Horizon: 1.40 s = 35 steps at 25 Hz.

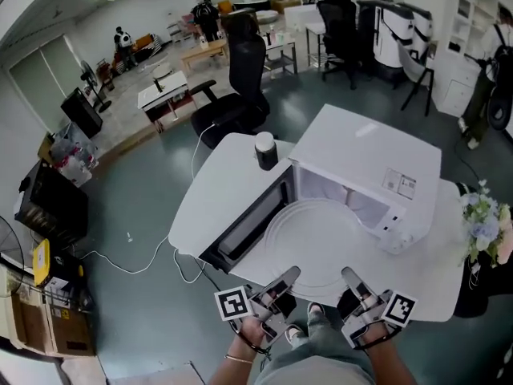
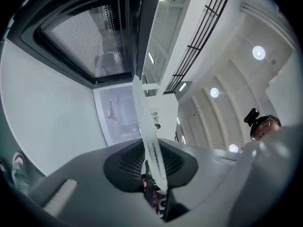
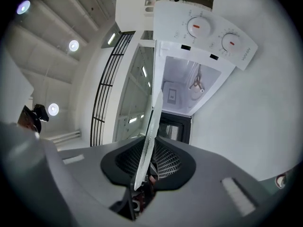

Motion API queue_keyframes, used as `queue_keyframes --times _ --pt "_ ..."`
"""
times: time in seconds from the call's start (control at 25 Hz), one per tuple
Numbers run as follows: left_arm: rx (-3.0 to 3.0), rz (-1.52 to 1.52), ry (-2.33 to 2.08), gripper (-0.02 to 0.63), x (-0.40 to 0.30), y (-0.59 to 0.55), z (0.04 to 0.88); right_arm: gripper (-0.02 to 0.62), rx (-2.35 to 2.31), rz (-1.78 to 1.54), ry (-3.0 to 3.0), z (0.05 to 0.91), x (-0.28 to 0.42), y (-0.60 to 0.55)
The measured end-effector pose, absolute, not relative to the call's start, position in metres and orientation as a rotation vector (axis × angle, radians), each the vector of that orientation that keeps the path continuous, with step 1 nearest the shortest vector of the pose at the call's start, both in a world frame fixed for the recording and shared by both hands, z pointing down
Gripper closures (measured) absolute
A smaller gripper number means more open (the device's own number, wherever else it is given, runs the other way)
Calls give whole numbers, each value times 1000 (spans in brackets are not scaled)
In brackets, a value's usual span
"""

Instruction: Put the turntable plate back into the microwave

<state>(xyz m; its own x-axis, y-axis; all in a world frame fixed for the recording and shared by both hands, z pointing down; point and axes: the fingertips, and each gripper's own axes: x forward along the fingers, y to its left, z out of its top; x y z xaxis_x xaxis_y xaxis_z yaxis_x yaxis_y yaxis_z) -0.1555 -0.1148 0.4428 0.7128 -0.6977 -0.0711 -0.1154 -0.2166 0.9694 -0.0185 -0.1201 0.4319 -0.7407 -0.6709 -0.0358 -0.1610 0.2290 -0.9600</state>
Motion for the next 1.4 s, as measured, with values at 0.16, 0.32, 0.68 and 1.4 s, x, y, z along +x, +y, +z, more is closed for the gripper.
queue_keyframes --times 0.16,0.32,0.68,1.4 --pt "1743 -609 -619 551 -150 -132 451 537 -708 -1564 1924 443 -13 -134" --pt "1731 -588 -616 549 -148 -134 459 541 -705 -1603 1856 452 -13 -134" --pt "1699 -575 -598 545 -139 -147 484 541 -746 -1638 1773 474 -4 -145" --pt "1791 -497 -632 531 -121 -179 500 540 -761 -1580 1679 496 10 -165"
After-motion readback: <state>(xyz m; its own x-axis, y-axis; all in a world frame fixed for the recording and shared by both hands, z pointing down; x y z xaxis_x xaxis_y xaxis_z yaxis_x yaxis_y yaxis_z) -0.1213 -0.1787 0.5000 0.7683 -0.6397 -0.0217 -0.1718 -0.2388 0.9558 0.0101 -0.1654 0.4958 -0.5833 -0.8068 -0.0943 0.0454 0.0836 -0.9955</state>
